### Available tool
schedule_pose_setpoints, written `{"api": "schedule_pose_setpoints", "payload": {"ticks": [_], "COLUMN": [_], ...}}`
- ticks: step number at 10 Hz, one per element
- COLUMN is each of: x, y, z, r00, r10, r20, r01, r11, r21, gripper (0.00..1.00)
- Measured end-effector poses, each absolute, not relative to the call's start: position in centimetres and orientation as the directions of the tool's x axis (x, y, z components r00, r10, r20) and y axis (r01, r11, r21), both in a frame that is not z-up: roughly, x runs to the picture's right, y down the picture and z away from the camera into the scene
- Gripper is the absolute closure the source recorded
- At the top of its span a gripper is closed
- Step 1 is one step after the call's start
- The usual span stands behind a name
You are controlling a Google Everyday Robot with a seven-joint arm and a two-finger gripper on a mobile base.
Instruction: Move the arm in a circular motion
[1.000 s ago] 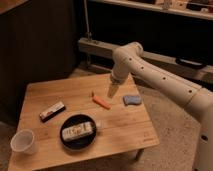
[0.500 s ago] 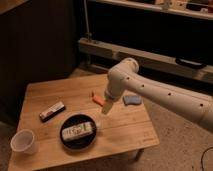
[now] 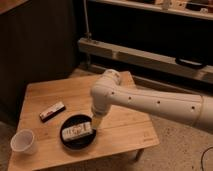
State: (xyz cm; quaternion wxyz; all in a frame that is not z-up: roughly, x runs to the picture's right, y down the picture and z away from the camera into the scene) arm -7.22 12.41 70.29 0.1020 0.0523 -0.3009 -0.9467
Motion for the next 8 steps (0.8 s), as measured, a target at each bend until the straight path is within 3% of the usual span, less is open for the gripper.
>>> {"api": "schedule_pose_setpoints", "payload": {"ticks": [5,8], "x": [-16.9,-16.5], "y": [8.6,5.2], "z": [70.5,71.9], "r00": [-0.971,-0.978], "r10": [0.084,0.096], "r20": [-0.223,-0.185], "r01": [-0.194,-0.179], "r11": [-0.822,-0.842], "r21": [0.536,0.509], "gripper": [0.33,0.33]}}
